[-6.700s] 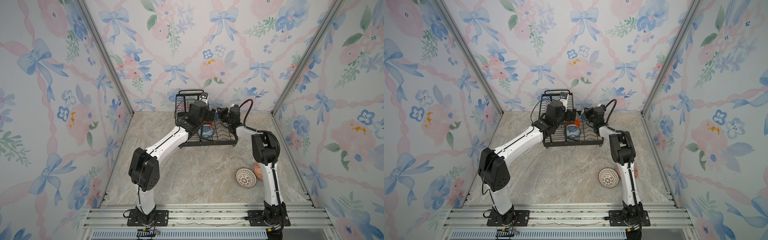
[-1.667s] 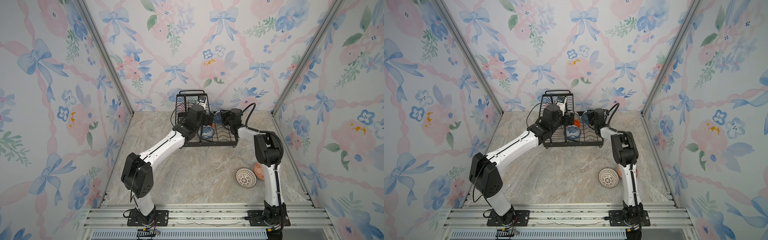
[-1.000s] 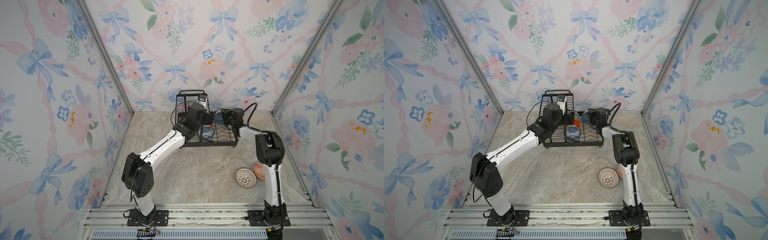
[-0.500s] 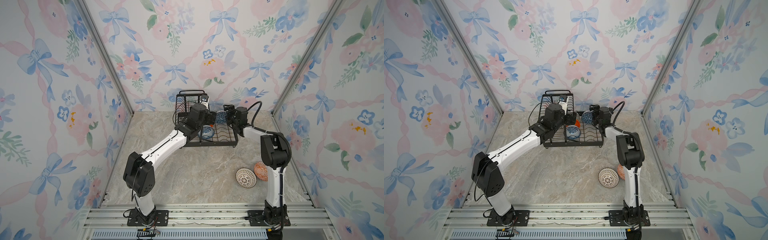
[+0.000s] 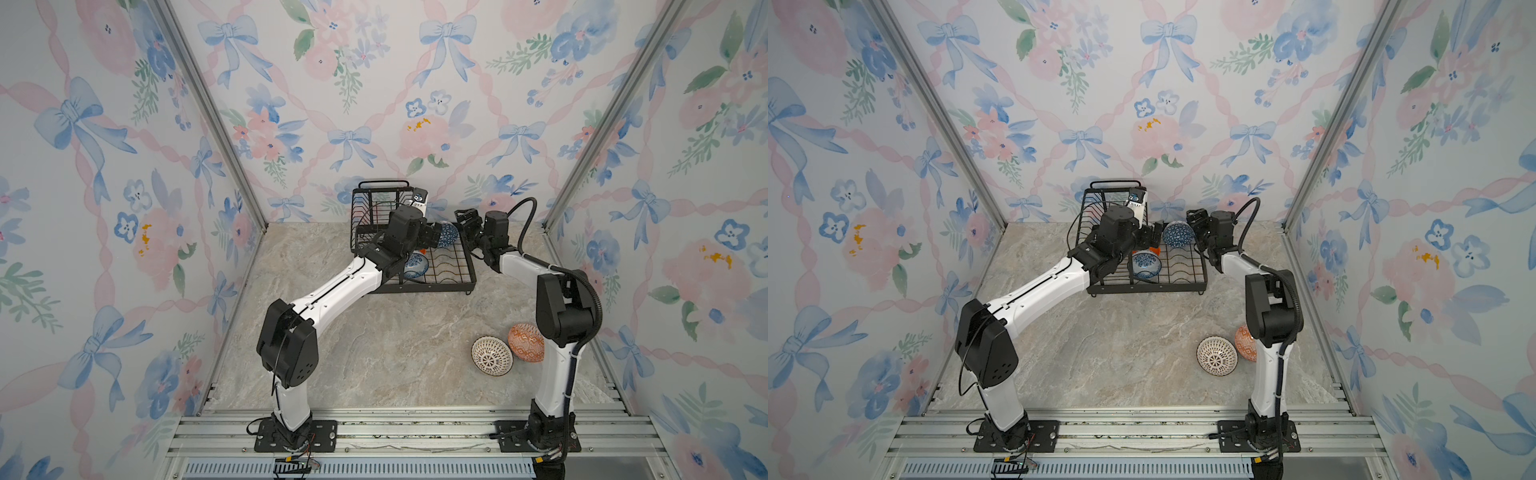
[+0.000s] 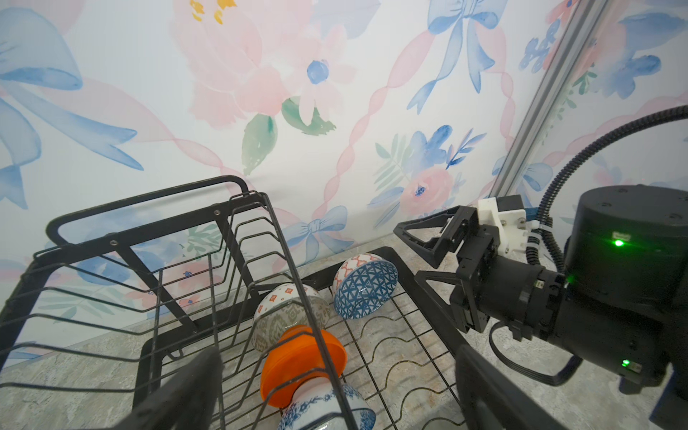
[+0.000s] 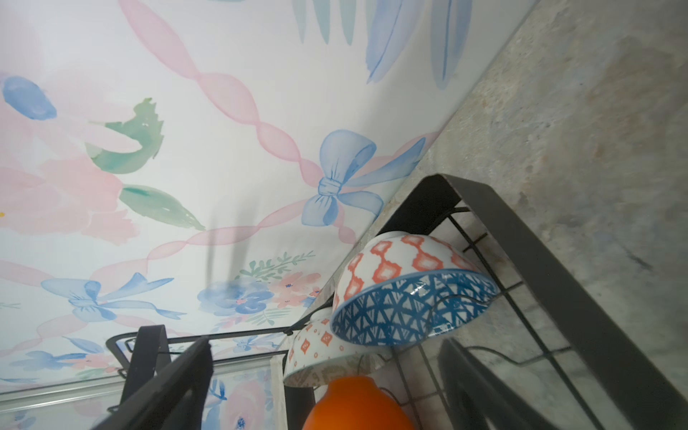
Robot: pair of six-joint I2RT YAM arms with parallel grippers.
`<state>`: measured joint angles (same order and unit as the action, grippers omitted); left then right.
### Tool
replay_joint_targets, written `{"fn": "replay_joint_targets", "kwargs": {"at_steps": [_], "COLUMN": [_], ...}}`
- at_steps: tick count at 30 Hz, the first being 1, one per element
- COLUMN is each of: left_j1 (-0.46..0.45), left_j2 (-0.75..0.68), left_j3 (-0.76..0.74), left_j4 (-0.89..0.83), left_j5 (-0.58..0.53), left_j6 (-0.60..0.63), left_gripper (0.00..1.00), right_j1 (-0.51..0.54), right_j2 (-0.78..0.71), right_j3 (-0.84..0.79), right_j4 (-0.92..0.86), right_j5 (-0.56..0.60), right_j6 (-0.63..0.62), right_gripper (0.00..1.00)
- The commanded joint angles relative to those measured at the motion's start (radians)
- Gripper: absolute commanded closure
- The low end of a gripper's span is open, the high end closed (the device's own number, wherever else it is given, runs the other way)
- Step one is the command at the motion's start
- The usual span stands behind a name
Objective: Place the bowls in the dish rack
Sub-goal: 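Open the right gripper and release the bowl in the rack, then move the right gripper toward the orange patterned bowl while the left withdraws from the rack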
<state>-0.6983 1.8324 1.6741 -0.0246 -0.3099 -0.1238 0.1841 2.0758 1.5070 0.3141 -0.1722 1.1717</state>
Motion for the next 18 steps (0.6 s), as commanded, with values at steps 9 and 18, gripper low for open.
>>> {"fn": "replay_joint_targets", "kwargs": {"at_steps": [9,18], "left_j1": [-0.078,-0.098], "left_j2": [0.064,0.019], "left_j3": [0.118,0.067], "left_j4": [-0.044,-0.044], "left_j5": [-0.069,-0.091], "left_j6": [0.102,0.096], "left_gripper": [0.02,0.02], "right_j1": [-0.006,0.011], "right_j2": [-0.151,-0.267], "right_j3": [0.049,0.021], "right_j4": [-0.357,-0.567], "right_j5": [0.060,0.210], "right_j6": [-0.377,-0.540], "right_gripper": [0.03,0.03]}}
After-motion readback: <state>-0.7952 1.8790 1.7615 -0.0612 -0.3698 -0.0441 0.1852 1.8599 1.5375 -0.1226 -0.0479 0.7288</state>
